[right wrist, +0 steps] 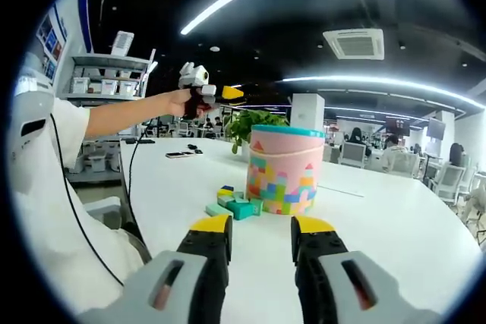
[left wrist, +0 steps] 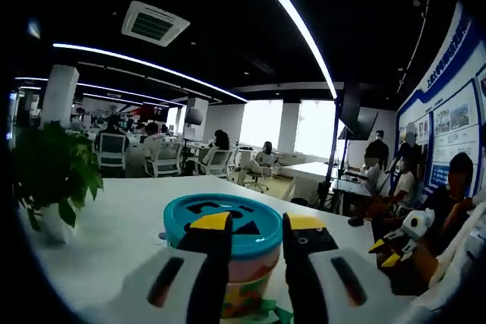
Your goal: Arrange the toys in the designated storage area by placing each visible toy with the group until no toy remains scattered across the table.
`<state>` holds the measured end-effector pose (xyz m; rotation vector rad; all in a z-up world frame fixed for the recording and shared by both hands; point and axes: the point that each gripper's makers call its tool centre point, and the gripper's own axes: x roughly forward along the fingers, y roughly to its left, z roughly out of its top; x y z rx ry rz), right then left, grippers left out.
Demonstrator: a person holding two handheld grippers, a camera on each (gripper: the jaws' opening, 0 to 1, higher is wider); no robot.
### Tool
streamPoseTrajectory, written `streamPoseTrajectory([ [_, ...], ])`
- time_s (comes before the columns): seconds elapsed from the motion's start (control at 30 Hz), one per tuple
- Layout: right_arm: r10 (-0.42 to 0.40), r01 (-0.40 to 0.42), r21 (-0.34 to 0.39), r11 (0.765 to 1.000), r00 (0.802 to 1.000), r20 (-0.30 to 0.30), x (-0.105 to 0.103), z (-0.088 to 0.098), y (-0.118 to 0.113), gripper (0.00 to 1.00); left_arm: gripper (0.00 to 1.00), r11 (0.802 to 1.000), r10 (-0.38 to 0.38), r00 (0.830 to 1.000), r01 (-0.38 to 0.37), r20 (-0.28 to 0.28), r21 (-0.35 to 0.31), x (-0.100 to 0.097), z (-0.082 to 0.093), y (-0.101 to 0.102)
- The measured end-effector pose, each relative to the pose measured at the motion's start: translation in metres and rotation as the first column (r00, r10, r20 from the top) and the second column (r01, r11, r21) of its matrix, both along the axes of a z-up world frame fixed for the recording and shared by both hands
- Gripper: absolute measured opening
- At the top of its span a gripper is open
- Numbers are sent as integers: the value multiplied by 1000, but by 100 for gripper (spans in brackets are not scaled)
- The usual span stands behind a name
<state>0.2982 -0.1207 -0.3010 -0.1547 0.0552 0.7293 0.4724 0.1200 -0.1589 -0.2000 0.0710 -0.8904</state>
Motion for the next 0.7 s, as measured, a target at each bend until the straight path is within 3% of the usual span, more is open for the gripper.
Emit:
streamPoseTrajectory([
  [0.17, -3, 3, -2, 1000, 1000, 4, 1, 1, -1, 31, 31, 1000, 5, 1000, -4, -4, 3, -3, -15, 6],
  [0.33, 1, -1, -5, 1000, 1000, 4, 1, 0, 1, 31, 45, 1000, 4, 998, -2, -57, 29, -2, -33, 12],
  [0.53, 0, 0, -5, 1000, 1000, 3, 0, 0, 1, 31, 43, 992, 39, 998, -34, -40, 118, -3, -58, 24],
  [0.6, -3, 3, -6, 1000, 1000, 7, 0, 1, 1, 31, 42, 981, 51, 998, -43, -35, 192, -2, -70, 30],
  [0.67, -6, 6, -3, 1000, 1000, 10, 1, 2, 0, 31, 40, 955, 68, 998, -69, 11, 288, -1, -80, 34],
  [0.7, -8, 8, -2, 1000, 1000, 10, 1, 2, 0, 31, 38, 953, 66, 997, -71, 27, 293, -3, -82, 33],
])
